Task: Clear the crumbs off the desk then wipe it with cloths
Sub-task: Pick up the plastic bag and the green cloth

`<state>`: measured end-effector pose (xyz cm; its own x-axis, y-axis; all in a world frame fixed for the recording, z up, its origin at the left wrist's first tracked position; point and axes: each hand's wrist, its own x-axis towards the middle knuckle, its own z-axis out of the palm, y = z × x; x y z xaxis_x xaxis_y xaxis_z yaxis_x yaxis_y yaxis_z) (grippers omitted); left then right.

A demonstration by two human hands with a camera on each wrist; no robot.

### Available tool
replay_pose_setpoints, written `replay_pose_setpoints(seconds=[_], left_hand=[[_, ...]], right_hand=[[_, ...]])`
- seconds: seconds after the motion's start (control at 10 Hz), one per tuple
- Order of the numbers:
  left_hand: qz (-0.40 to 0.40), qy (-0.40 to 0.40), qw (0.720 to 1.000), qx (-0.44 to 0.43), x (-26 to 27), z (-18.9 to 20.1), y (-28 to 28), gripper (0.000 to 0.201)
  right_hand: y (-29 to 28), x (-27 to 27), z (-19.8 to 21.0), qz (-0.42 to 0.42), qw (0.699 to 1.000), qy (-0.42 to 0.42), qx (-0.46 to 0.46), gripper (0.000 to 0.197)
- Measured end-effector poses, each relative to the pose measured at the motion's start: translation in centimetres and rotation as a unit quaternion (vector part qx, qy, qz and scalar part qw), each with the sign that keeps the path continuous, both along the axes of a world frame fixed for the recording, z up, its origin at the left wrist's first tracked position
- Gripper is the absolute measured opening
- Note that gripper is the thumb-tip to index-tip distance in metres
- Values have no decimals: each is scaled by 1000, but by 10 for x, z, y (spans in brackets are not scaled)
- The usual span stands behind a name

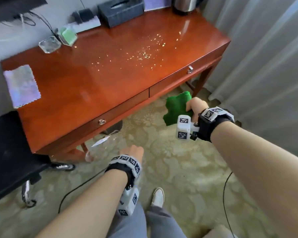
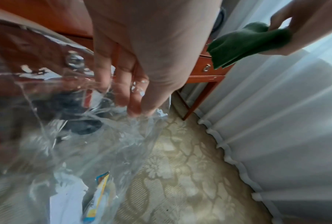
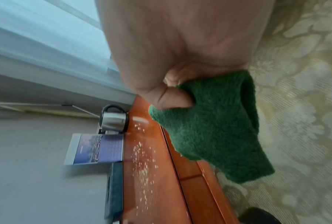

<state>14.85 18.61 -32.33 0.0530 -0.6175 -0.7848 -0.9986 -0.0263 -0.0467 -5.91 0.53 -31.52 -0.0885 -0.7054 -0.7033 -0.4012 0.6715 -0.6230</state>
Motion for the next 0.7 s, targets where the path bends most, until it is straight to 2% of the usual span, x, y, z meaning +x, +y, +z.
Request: replay_pose_setpoints(seconds=[0.1,0.2,0.3,0.4,0.5,0.6,0.7], left_hand=[[-19,43,999,-19,-38,-1,-29,22],[15,70,996,-53,-61,-9,-61,20],[58,95,991,-71,-86,-14,-99,20],[95,127,983,-88,-104,-14,-143,22],[121,147,977,-99,-118,-6,-184,23],[138,172,969,-116,-128,2,-217,23],[157,181,961,-139,-134,8,-239,21]], right_hand=[[-18,-34,11,-60,997,-51,5,43],[-22,-38,39,-112,993,-12,20,53],[-44,-47,41,-32,998,50,-13,48],[-67,-53,43,134,985,98,-51,55],[-83,-55,50,348,917,170,-93,74],[-100,-53,53,523,816,222,-103,73],[-119,-53,45,611,750,235,-100,76]])
